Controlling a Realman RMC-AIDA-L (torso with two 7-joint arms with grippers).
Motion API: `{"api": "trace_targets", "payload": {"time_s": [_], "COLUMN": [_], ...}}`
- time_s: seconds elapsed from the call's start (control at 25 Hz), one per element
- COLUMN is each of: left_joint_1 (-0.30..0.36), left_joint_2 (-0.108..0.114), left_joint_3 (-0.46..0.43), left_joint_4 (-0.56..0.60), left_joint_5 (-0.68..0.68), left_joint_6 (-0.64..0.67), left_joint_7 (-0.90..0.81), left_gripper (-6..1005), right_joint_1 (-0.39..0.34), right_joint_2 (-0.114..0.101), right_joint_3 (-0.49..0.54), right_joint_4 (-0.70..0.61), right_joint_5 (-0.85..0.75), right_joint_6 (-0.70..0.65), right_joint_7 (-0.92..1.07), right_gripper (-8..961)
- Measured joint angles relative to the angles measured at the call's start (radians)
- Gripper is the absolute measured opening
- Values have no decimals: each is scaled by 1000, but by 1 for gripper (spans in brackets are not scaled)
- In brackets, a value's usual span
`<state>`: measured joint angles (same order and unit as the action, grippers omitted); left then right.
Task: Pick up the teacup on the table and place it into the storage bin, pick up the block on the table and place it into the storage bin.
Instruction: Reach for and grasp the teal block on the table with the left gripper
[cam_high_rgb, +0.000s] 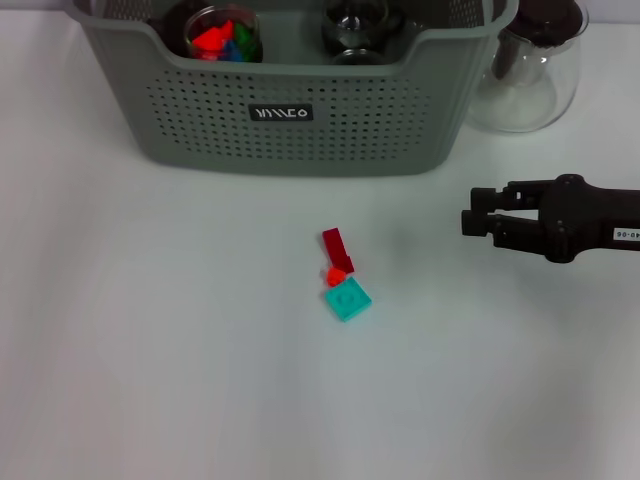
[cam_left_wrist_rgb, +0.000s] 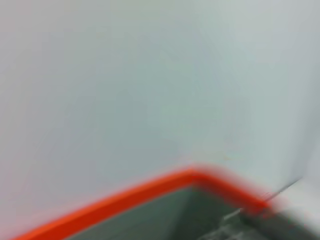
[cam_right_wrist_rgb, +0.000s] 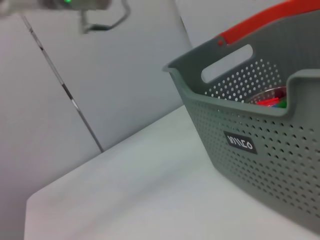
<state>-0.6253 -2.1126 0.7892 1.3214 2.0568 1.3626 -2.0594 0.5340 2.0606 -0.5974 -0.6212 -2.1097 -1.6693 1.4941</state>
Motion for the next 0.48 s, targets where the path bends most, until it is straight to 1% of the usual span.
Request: {"api": "trace_targets", "payload": {"time_s": [0.08,0.16,0.2,0.24,0.32,0.4,0.48], "left_joint_1": [110,185,214,253,310,339,334], "left_joint_2": [-3,-15,-26,-41,-59,-64,-62], "left_joint_3": [-8,-39,-58,-79,-83,-66,-57], "left_joint_4": [0,-41,-74,-127,-233,-355,-483], "left_joint_5": [-169,-261,-275,-279,-264,-242,-202], "left_joint_6": [106,219,266,316,358,362,338], "left_joint_7": [127,270,352,469,658,809,902], "left_gripper": [493,492,491,491,490,491,491], "right_joint_1": [0,0,0,0,0,0,0], "right_joint_2": [0,0,0,0,-1,-2,-3], "right_joint_3": [0,0,1,1,2,4,5], "right_joint_4": [0,-1,-1,-2,-2,-2,-2], "right_joint_5": [1,1,2,2,2,3,3], "right_joint_6": [0,1,1,1,2,1,-1], "right_joint_7": [0,1,3,4,7,9,14], "right_gripper": [425,425,425,425,425,425,425]}}
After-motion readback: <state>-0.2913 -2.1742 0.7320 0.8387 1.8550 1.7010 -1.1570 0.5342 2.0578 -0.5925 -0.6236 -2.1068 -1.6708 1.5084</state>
